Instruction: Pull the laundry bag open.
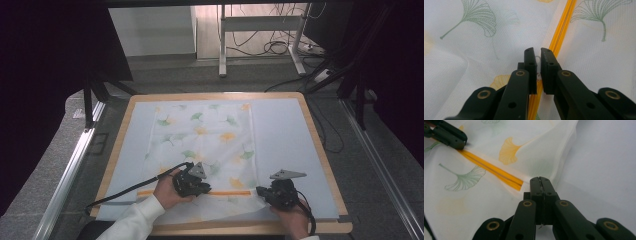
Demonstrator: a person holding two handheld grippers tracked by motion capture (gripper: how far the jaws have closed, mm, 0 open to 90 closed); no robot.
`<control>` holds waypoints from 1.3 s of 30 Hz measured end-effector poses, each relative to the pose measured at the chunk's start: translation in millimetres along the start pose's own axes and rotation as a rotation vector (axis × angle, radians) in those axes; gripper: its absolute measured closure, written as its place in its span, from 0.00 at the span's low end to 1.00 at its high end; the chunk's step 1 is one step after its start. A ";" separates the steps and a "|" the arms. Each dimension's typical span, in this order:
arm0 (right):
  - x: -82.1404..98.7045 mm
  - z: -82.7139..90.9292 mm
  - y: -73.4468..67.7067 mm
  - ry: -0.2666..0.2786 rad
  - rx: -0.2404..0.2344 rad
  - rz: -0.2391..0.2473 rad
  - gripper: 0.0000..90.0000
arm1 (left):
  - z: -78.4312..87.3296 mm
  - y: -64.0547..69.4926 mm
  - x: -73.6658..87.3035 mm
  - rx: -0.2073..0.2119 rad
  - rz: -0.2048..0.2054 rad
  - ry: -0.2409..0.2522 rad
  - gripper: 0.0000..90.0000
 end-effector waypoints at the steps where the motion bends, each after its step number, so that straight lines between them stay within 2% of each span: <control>1: 0.0 0.0 0.0 0.000 0.000 0.000 0.99 | 0.0 0.0 0.0 0.000 0.000 0.000 0.94; 6: -7.8 -9.8 -4.7 -0.026 -0.041 0.007 0.99 | -0.1 0.1 -0.2 -0.002 -0.004 0.001 0.94; 9: -6.7 -11.4 -6.5 -0.044 -0.037 0.010 0.99 | -0.1 0.3 -0.3 -0.004 -0.005 -0.001 0.94; 14: -4.4 -11.4 -4.0 -0.040 -0.047 -0.006 1.00 | 1.1 2.8 0.2 -0.024 -0.016 -0.004 0.94; 20: -2.9 -10.6 -2.6 -0.036 -0.049 -0.014 1.00 | 3.1 3.0 0.7 -0.029 -0.020 -0.007 0.94; 39: -1.5 -11.0 -1.2 -0.026 -0.057 -0.013 1.00 | 9.8 -1.4 7.5 -0.018 0.001 -0.027 0.94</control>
Point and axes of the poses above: each handheld gripper's, and its own axes: z roughly backward along the jaws, x roughly out of its underside, y roughly to its right, the point moved 3 cm from there along -z, roughly forward along the jaws, and after that the axes turned 9 degrees about z, right-handed, at the moved point
